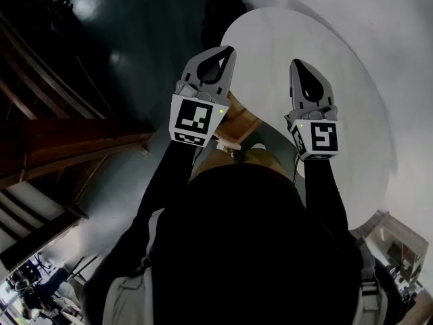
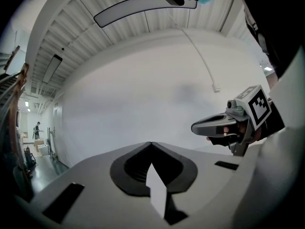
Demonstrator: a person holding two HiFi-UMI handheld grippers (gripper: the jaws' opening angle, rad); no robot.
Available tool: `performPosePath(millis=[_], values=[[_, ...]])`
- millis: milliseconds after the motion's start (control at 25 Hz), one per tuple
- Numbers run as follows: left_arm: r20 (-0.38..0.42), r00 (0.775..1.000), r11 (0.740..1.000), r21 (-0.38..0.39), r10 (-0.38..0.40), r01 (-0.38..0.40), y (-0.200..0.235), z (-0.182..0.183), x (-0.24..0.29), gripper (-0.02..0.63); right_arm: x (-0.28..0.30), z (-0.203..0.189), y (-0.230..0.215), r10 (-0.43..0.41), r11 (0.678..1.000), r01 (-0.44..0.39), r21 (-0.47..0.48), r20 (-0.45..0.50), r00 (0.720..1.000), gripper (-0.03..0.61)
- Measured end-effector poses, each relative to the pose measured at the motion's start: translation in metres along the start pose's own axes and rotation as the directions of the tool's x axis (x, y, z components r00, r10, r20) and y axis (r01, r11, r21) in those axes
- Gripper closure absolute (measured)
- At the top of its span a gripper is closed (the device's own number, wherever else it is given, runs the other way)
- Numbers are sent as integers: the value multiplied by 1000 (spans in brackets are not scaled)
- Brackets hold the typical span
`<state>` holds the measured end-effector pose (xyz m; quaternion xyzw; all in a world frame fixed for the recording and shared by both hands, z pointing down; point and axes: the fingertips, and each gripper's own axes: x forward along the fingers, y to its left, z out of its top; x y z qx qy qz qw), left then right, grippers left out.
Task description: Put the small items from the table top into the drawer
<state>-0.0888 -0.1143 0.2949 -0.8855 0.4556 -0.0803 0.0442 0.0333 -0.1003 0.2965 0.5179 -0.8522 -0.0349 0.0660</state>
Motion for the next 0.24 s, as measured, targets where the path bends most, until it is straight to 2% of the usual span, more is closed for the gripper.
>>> performPosePath(millis=[240], values=[[-8,1000,1000,0,3,-3,3,-2,-3,600,-2,-2,2,-13,1000,13,1,-13,1000,552]])
